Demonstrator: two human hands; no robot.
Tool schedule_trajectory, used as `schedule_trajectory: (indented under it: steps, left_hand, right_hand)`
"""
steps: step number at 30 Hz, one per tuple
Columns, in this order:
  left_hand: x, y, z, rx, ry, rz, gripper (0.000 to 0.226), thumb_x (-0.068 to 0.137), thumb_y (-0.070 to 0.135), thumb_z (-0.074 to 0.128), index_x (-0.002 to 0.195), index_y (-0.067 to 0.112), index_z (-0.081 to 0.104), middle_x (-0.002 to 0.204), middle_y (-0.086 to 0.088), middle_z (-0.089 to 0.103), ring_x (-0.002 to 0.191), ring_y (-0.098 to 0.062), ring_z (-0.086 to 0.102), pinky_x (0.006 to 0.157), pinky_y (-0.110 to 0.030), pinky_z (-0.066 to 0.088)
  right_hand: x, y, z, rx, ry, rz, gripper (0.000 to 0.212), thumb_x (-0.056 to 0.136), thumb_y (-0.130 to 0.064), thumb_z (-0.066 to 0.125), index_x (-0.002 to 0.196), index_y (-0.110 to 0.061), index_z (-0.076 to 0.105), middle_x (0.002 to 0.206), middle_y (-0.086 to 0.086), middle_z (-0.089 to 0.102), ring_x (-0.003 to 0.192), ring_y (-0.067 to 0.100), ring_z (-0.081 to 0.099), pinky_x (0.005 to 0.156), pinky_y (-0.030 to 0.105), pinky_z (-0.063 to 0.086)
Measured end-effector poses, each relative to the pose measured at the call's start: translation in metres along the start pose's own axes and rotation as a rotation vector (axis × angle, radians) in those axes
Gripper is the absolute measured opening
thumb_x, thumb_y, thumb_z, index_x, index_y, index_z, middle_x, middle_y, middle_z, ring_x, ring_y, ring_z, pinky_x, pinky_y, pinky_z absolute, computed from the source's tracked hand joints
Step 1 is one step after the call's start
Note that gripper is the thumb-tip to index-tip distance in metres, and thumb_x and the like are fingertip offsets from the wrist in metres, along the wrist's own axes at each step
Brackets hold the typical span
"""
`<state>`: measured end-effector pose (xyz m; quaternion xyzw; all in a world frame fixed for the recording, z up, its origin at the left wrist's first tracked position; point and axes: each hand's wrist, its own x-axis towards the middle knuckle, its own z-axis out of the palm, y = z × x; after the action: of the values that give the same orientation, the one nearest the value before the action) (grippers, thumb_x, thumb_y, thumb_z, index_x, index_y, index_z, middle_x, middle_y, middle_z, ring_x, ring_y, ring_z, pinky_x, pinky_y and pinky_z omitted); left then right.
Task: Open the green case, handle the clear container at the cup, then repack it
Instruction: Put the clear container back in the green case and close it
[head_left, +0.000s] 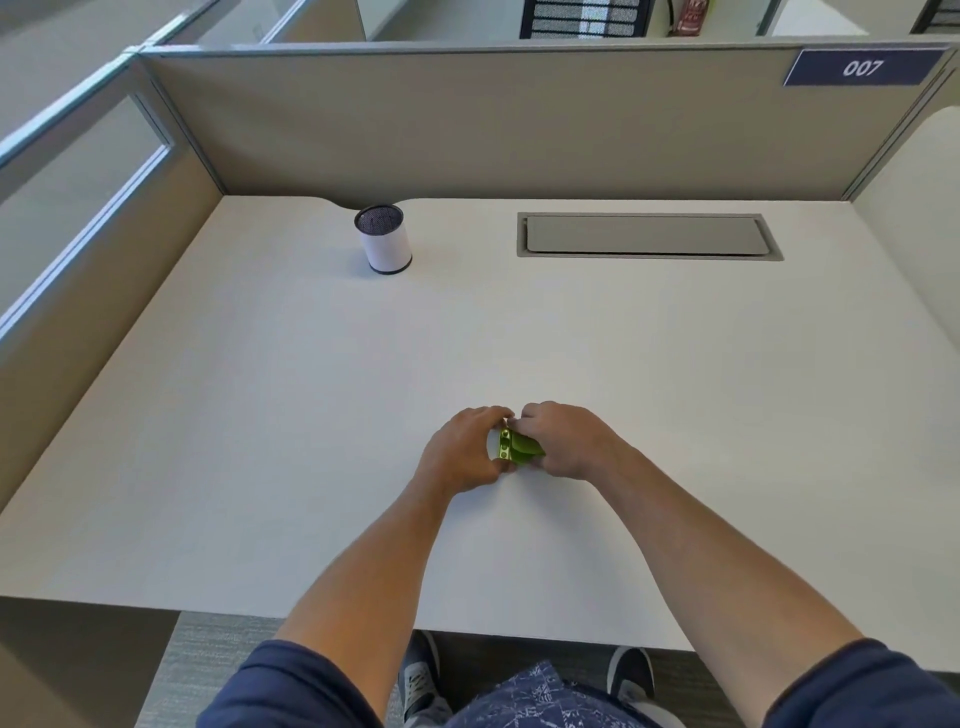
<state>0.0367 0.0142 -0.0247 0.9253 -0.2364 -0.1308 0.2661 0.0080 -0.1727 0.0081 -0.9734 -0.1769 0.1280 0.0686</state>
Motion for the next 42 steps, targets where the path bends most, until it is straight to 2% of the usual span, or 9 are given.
schedule_trajectory:
  steps: [6, 8, 13, 18, 23, 34, 37, 40, 42]
  left_hand:
    - [0.004, 0.003, -0.005, 0.041, -0.038, 0.019, 0.062, 0.072, 0.04, 0.084, 0.129, 0.028, 0.063, 0.121, 0.011, 0.065, 0.115, -0.014, 0.058, 0.095, -0.04, 0.053]
    - [0.005, 0.004, -0.006, 0.057, -0.049, 0.035, 0.057, 0.072, 0.039, 0.083, 0.125, 0.025, 0.066, 0.121, 0.01, 0.064, 0.113, -0.015, 0.058, 0.093, -0.041, 0.054]
    - [0.008, 0.005, -0.007, 0.074, -0.073, 0.04, 0.058, 0.072, 0.039, 0.084, 0.124, 0.022, 0.067, 0.123, 0.009, 0.061, 0.114, -0.016, 0.056, 0.092, -0.042, 0.055]
    - [0.01, 0.008, -0.007, 0.03, -0.075, 0.01, 0.057, 0.072, 0.037, 0.085, 0.124, 0.021, 0.066, 0.123, 0.007, 0.059, 0.117, -0.018, 0.053, 0.096, -0.042, 0.052]
    - [0.008, 0.009, -0.004, 0.015, -0.062, -0.011, 0.056, 0.072, 0.035, 0.085, 0.123, 0.022, 0.065, 0.122, 0.008, 0.059, 0.118, -0.018, 0.052, 0.095, -0.042, 0.052]
    - [0.018, 0.012, -0.007, -0.022, -0.107, -0.14, 0.057, 0.057, 0.033, 0.095, 0.107, 0.021, 0.071, 0.1, 0.006, 0.053, 0.099, -0.019, 0.055, 0.083, -0.041, 0.054]
    - [0.021, 0.015, -0.007, -0.033, -0.11, -0.201, 0.059, 0.057, 0.03, 0.096, 0.109, 0.023, 0.069, 0.101, 0.006, 0.053, 0.098, -0.018, 0.053, 0.082, -0.035, 0.052]
    - [0.024, 0.018, -0.007, -0.026, -0.141, -0.205, 0.058, 0.058, 0.024, 0.095, 0.11, 0.016, 0.07, 0.101, 0.001, 0.06, 0.096, -0.022, 0.058, 0.081, -0.035, 0.053]
    - [0.026, 0.017, -0.008, -0.069, -0.18, -0.196, 0.052, 0.061, 0.019, 0.093, 0.107, 0.013, 0.07, 0.096, -0.002, 0.065, 0.091, -0.023, 0.061, 0.08, -0.035, 0.053]
  right_hand:
    - [-0.009, 0.007, 0.011, 0.045, 0.088, 0.133, 0.06, 0.079, -0.05, 0.073, 0.13, -0.023, 0.057, 0.121, -0.002, 0.06, 0.109, 0.022, 0.058, 0.086, 0.035, 0.046]
    - [-0.013, 0.013, 0.012, 0.097, 0.076, 0.213, 0.057, 0.074, -0.053, 0.074, 0.123, -0.025, 0.061, 0.118, -0.004, 0.059, 0.109, 0.021, 0.058, 0.083, 0.035, 0.047]
    - [-0.019, 0.031, 0.005, 0.277, 0.005, 0.291, 0.05, 0.064, -0.045, 0.084, 0.107, -0.024, 0.07, 0.106, -0.005, 0.059, 0.096, 0.018, 0.06, 0.075, 0.032, 0.051]
    - [-0.022, 0.038, 0.008, 0.33, 0.021, 0.309, 0.038, 0.065, -0.036, 0.081, 0.098, -0.024, 0.068, 0.099, -0.006, 0.059, 0.087, 0.018, 0.058, 0.066, 0.028, 0.042]
    - [-0.023, 0.038, 0.008, 0.356, 0.018, 0.297, 0.039, 0.068, -0.032, 0.082, 0.102, -0.021, 0.066, 0.104, -0.003, 0.061, 0.091, 0.019, 0.06, 0.074, 0.032, 0.051]
    - [-0.009, 0.037, 0.002, 0.358, -0.032, 0.347, 0.051, 0.05, -0.031, 0.096, 0.085, -0.018, 0.062, 0.092, -0.004, 0.057, 0.08, 0.019, 0.056, 0.067, 0.035, 0.047]
    - [-0.006, 0.039, 0.0, 0.345, -0.045, 0.361, 0.057, 0.05, -0.032, 0.097, 0.093, -0.02, 0.061, 0.094, -0.005, 0.056, 0.085, 0.02, 0.056, 0.071, 0.036, 0.049]
    - [-0.005, 0.037, 0.003, 0.335, -0.066, 0.332, 0.066, 0.06, -0.027, 0.094, 0.118, -0.021, 0.063, 0.109, -0.001, 0.054, 0.098, 0.022, 0.059, 0.084, 0.039, 0.053]
    - [-0.006, 0.036, 0.006, 0.332, -0.073, 0.309, 0.061, 0.067, -0.023, 0.09, 0.121, -0.021, 0.062, 0.111, -0.002, 0.049, 0.099, 0.023, 0.06, 0.087, 0.04, 0.054]
